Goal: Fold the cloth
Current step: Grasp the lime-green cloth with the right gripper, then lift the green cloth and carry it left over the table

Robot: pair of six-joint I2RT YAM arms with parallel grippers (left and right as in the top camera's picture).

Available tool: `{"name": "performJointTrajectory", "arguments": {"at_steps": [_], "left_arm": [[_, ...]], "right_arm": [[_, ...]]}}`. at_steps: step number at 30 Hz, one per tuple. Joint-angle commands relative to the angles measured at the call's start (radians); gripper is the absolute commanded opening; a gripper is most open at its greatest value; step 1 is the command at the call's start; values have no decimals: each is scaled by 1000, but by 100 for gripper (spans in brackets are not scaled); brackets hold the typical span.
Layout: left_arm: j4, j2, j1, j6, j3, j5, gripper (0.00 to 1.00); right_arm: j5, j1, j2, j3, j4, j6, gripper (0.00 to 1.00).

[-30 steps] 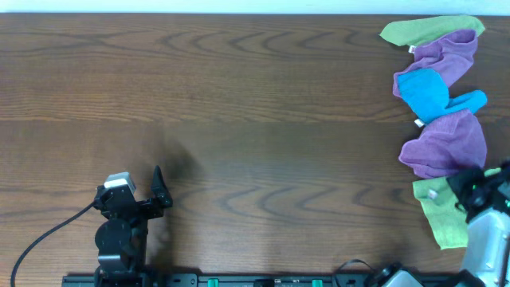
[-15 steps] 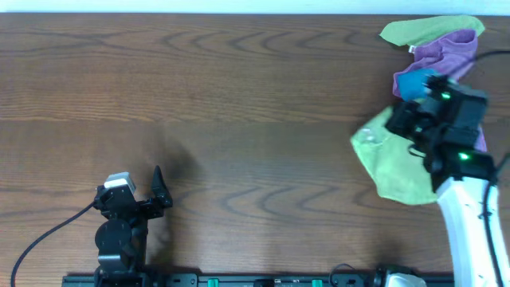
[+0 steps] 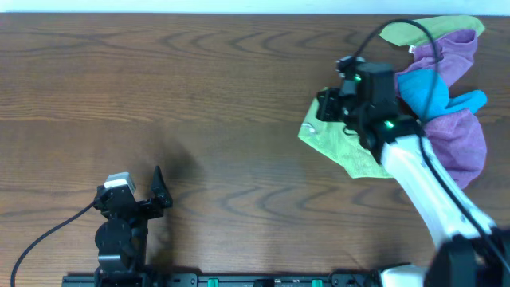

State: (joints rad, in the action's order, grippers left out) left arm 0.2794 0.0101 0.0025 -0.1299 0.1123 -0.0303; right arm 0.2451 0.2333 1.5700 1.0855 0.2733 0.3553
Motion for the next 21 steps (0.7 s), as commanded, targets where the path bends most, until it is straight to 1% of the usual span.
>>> {"name": "performJointTrajectory", "arguments": {"at_steps": [1, 7, 12, 17, 21], "left_arm": [[6, -5, -3, 15, -26, -3, 95], [6, -5, -3, 15, -26, -3, 95], [6, -5, -3, 15, -25, -3, 95], [6, -5, -3, 15, -26, -3, 95], [6, -5, -3, 15, -25, -3, 95]], "right_arm": [[7, 37, 86, 117, -12, 10, 1], [80, 98, 282, 342, -11, -5, 1], [148, 169, 360, 449, -11, -50, 1], [261, 244, 360, 470, -10, -123, 1], [334, 284, 360, 470, 37, -214, 1]]}}
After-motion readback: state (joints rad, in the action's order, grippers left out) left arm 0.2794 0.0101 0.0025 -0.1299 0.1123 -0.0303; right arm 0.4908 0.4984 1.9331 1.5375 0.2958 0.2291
